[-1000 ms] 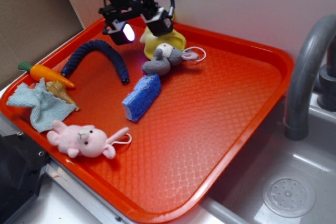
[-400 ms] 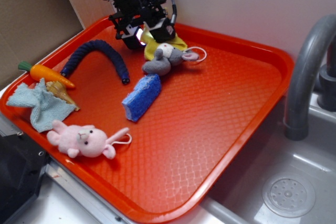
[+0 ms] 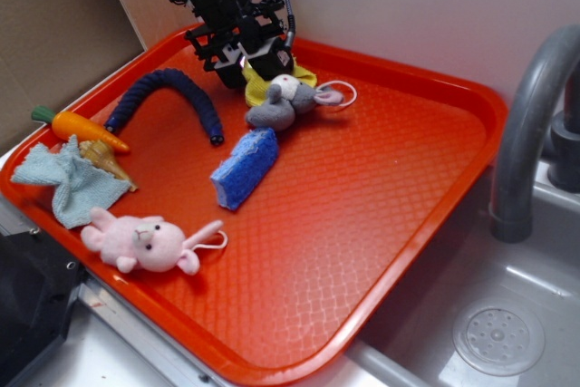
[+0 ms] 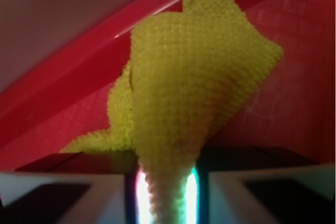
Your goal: Grab the yellow cloth.
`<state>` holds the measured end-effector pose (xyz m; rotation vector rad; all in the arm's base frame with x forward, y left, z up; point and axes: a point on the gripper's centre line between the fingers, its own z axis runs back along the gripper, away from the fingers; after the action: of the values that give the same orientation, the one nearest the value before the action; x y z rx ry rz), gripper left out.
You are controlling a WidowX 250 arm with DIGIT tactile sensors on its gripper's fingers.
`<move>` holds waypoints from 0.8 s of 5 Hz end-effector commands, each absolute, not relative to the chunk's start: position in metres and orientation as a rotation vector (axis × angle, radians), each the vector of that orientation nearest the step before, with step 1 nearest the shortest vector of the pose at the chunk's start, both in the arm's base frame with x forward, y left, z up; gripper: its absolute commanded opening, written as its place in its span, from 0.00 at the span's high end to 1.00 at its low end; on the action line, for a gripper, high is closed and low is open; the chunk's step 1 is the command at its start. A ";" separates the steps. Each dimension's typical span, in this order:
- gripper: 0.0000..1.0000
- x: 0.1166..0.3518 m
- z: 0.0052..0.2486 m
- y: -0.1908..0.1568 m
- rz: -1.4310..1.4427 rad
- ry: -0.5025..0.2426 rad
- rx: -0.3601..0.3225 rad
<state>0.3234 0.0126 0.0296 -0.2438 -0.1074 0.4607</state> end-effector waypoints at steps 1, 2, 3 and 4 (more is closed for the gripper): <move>1.00 0.330 0.061 0.016 0.433 -0.125 -0.211; 1.00 0.298 0.111 0.015 0.303 -0.235 -0.038; 1.00 0.279 0.161 -0.025 0.031 -0.222 0.098; 1.00 0.269 0.212 -0.041 0.121 -0.167 0.080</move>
<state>0.2632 -0.0406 0.1902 0.0923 -0.0925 0.1152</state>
